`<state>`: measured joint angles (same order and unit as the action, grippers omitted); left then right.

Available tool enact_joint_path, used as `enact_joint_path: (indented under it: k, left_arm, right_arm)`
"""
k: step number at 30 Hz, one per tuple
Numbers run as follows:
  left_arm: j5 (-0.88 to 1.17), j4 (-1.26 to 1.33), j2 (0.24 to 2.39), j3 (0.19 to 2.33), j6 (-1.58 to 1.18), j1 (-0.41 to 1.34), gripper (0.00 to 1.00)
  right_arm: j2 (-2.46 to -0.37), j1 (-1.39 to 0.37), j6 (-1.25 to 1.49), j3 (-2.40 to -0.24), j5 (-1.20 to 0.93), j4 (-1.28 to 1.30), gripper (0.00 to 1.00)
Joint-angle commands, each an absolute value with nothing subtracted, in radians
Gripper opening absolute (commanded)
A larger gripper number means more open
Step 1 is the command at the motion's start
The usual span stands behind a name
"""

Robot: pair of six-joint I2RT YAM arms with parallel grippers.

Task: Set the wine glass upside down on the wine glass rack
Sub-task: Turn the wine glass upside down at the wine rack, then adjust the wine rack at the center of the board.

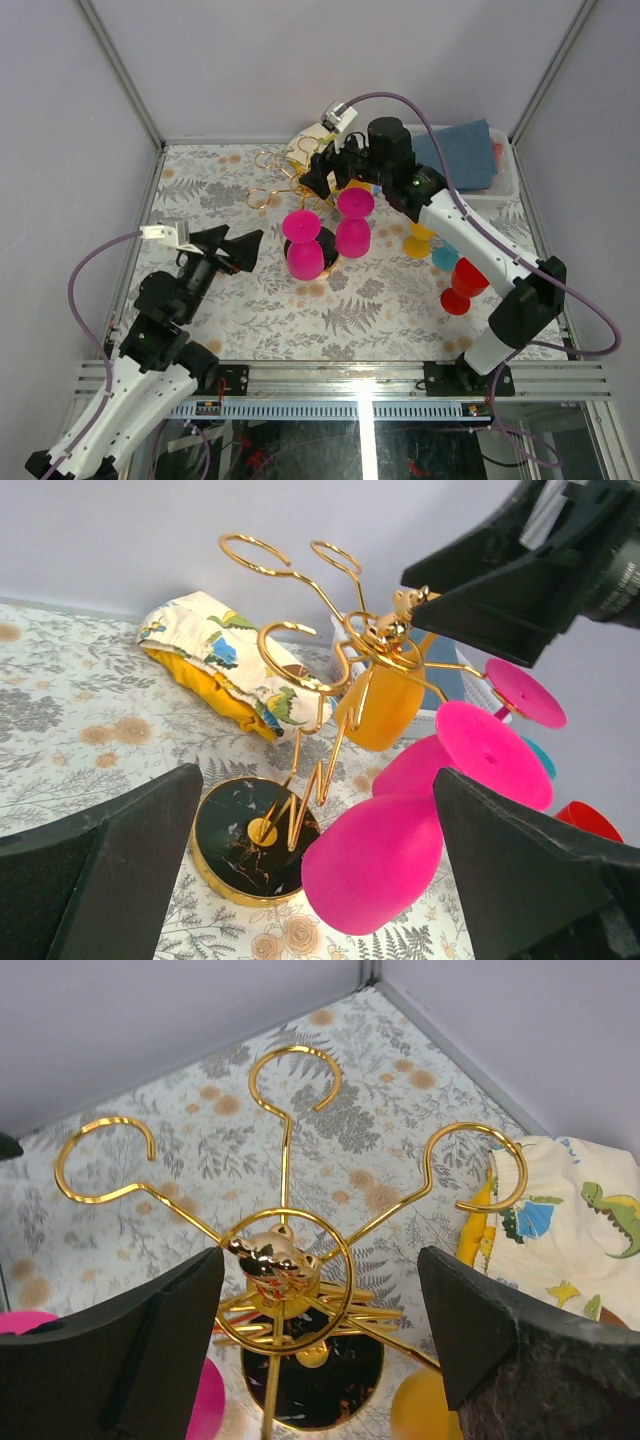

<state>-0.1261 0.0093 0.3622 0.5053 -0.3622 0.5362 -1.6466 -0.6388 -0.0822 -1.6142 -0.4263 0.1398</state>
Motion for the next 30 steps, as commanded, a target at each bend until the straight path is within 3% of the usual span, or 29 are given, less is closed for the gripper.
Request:
enact_joint_path:
  k: [1,8,15,24,30]
  left_arm:
    - [-0.222,-0.183,0.412,0.642,-0.373,0.540,1.00]
    - [-0.295,-0.274,0.476,0.720,-0.354,0.540,1.00]
    - [-0.332,-0.283,0.455,0.719,-0.346,0.538,1.00]
    - [-0.312,-0.299,0.475,0.726,-0.336,0.537,1.00]
    - [-0.303,-0.296,0.474,0.725,-0.337,0.527,1.00]
  right_arm:
    - [-1.552,-0.684,0.135,-1.556,-0.220,-0.058,0.85]
    - [-1.532,-0.809,0.159,-1.539,0.066,-0.078,0.83]
    - [-1.592,-0.895,0.170,-1.591,0.369,-0.022,0.73]
    - [-1.640,-0.922,0.167,-1.603,0.444,-0.026,0.62]
    - [-1.659,-0.922,0.197,-1.614,0.424,-0.010,0.43]
